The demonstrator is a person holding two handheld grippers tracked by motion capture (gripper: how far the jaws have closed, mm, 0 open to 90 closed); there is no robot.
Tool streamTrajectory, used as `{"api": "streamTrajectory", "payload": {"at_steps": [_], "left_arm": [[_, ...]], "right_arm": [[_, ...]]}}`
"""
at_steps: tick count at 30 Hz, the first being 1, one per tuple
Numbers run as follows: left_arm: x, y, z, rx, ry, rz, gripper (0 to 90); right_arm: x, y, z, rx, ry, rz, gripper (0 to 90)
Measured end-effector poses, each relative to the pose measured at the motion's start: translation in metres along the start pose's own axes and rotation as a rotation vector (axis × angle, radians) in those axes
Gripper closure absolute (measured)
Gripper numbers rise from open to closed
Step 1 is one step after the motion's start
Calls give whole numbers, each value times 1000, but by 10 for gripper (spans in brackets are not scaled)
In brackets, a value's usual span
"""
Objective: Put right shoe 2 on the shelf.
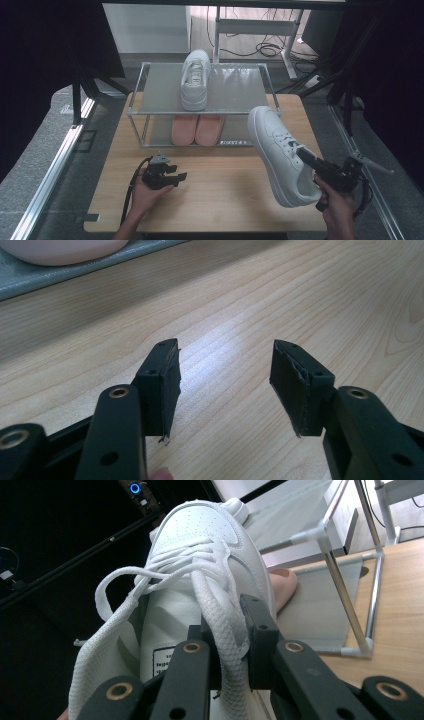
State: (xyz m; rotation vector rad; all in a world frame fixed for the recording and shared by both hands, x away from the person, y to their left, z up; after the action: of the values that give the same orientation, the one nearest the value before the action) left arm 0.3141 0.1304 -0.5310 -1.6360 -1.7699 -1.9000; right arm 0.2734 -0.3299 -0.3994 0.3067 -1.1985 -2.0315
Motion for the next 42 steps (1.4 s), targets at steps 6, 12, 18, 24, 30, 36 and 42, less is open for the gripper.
{"api": "streamTrajectory", "payload": {"at_steps": [6,12,18,24,30,36,42], "left_arm": [[0,0,0,2,0,0,464],[0,0,0,2,1,0,464],[0,0,1,1,2,1,464],[0,0,0,1,0,2,463],[0,0,1,3,1,2,464],[1,0,1,4,0,0,464],[1,0,1,5,-2,0,464]], "right_arm": [[-6,9,5,7,7,-16,820],[-14,16,8,2,9,-26,820],[-20,23,9,-1,2,-38,820],[-26,28,10,-12,1,-55,819],[-35,35,12,-21,4,-60,818],[-46,43,15,-21,0,-66,818],[-61,57,20,-6,-22,-71,818]]}}
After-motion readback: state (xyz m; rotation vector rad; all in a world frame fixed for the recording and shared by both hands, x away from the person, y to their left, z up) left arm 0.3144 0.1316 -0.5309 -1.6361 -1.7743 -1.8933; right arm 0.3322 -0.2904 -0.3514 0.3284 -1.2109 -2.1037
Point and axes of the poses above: each handheld gripper's, and its own axes: x roughly backward along the jaws, y roughly out of its top, z roughly to its left, the point moved 3 cm from there along -x, roughly forward along the jaws, and after that the axes turned 3 degrees about z, right-handed, at the moved point
